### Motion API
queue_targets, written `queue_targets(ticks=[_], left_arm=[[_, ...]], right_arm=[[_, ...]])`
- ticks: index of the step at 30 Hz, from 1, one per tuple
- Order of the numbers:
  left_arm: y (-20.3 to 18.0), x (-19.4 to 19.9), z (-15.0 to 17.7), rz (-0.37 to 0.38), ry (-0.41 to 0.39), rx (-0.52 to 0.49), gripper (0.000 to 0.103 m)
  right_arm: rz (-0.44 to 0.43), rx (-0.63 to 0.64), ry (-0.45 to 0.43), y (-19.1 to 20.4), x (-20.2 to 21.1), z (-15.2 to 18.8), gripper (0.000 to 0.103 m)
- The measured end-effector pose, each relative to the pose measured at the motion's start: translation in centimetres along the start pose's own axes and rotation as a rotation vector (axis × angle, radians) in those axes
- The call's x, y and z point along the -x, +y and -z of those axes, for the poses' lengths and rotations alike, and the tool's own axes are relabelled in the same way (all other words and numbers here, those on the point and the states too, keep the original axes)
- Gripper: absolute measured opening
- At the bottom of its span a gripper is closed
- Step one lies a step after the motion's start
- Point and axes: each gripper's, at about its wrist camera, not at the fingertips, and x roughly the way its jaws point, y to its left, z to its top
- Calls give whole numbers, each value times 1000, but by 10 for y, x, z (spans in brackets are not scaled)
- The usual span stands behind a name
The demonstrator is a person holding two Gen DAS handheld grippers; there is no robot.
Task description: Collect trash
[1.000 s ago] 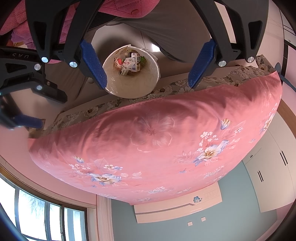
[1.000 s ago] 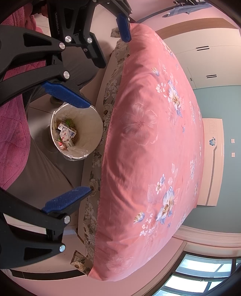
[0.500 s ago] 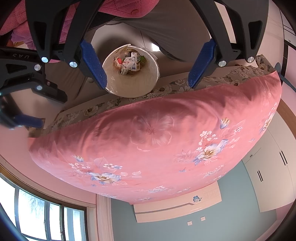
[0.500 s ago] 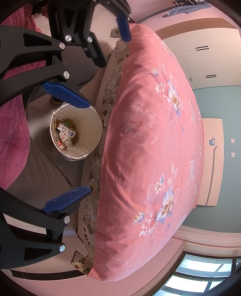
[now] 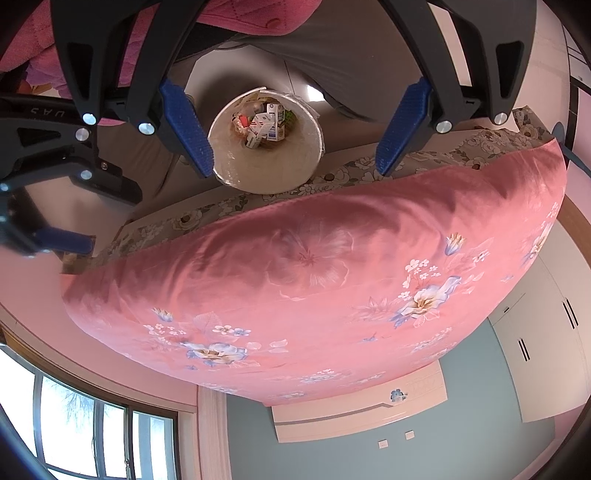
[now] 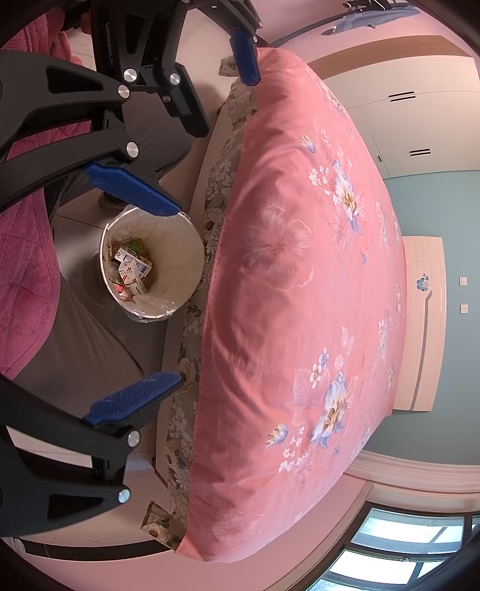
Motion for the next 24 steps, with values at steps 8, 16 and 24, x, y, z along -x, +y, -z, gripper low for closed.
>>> queue_targets(ticks=[8, 16, 24], left_arm=[[-1, -1, 2, -4, 4, 8, 91], [-1, -2, 3, -3, 6, 12, 91], [-1, -2, 3, -3, 5, 12, 91]], right_arm=[[0, -2, 0, 2, 0, -1, 85], [0, -4, 0, 1, 0, 0, 85], [0, -4, 0, 3, 0, 0, 85]])
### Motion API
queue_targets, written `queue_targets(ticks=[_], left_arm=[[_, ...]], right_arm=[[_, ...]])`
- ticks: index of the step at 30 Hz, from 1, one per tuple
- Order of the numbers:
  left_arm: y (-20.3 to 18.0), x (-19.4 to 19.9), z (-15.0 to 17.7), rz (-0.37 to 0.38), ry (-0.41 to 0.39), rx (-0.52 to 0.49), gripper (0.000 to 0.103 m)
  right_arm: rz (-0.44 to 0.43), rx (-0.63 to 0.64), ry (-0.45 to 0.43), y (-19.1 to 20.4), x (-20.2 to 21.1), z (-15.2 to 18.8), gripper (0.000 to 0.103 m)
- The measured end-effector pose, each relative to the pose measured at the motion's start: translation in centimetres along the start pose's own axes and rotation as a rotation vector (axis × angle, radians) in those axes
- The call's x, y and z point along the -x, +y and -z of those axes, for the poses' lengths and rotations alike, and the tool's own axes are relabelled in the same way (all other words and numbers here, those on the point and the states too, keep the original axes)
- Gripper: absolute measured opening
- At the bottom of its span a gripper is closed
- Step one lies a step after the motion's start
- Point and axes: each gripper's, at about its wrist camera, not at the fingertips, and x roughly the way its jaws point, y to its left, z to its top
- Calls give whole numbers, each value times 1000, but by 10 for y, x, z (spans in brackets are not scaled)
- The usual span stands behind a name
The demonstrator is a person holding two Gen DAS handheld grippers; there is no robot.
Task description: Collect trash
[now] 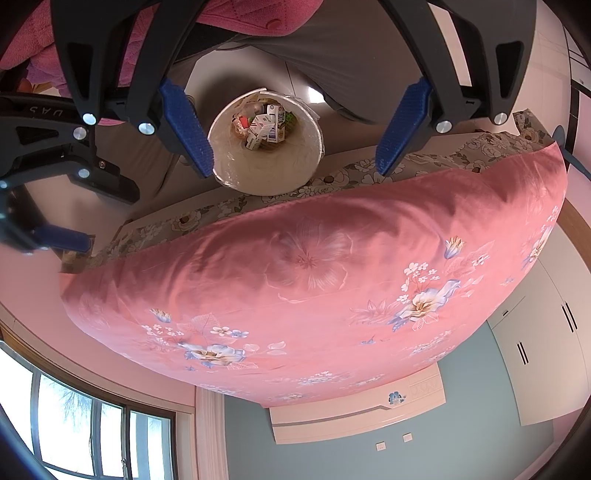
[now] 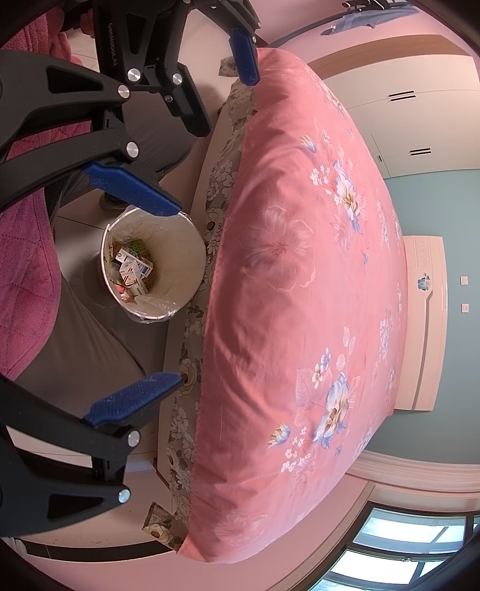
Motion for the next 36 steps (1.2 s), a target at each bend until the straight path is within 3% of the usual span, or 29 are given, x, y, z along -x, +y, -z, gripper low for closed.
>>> queue_targets(ticks=[36], left_arm=[[-2, 0, 2, 2, -1, -5, 91]], right_arm=[[0, -5, 1, 2, -1, 2, 85]])
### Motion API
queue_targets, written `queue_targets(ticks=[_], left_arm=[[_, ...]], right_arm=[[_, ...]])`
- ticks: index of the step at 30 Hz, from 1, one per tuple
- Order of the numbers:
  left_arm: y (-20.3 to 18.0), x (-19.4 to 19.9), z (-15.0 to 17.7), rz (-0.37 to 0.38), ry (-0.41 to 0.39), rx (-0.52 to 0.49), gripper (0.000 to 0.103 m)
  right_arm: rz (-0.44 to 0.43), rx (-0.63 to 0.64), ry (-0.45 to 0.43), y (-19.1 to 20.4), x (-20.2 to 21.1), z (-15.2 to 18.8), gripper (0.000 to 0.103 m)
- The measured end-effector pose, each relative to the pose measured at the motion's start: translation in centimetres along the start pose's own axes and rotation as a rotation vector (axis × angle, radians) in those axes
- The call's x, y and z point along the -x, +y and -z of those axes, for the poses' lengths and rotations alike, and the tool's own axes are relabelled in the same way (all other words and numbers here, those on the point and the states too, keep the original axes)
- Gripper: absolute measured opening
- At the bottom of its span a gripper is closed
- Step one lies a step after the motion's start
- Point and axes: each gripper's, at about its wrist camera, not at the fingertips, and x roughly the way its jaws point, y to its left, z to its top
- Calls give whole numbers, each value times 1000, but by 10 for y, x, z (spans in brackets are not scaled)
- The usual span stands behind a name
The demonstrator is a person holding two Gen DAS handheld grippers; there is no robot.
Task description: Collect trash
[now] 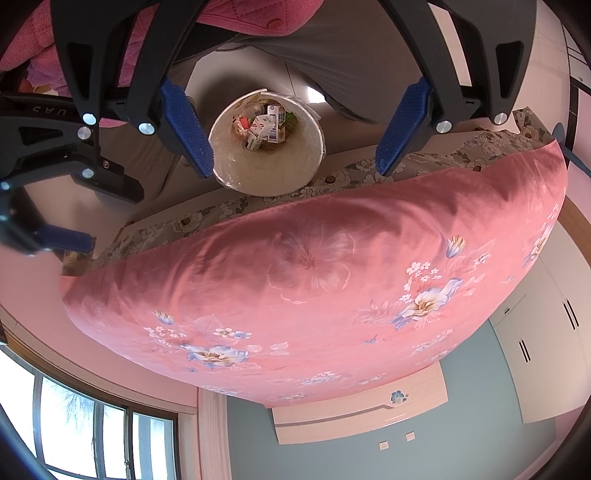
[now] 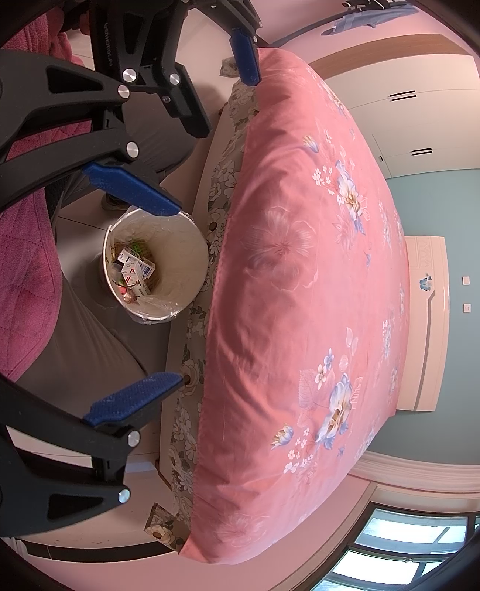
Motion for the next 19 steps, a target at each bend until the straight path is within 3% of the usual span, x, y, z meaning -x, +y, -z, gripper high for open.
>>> queue_targets(ticks=[19], left_arm=[[4, 0, 0, -8, 7, 20, 91]], right_arm=[[2, -4, -2, 2, -1, 4, 85]])
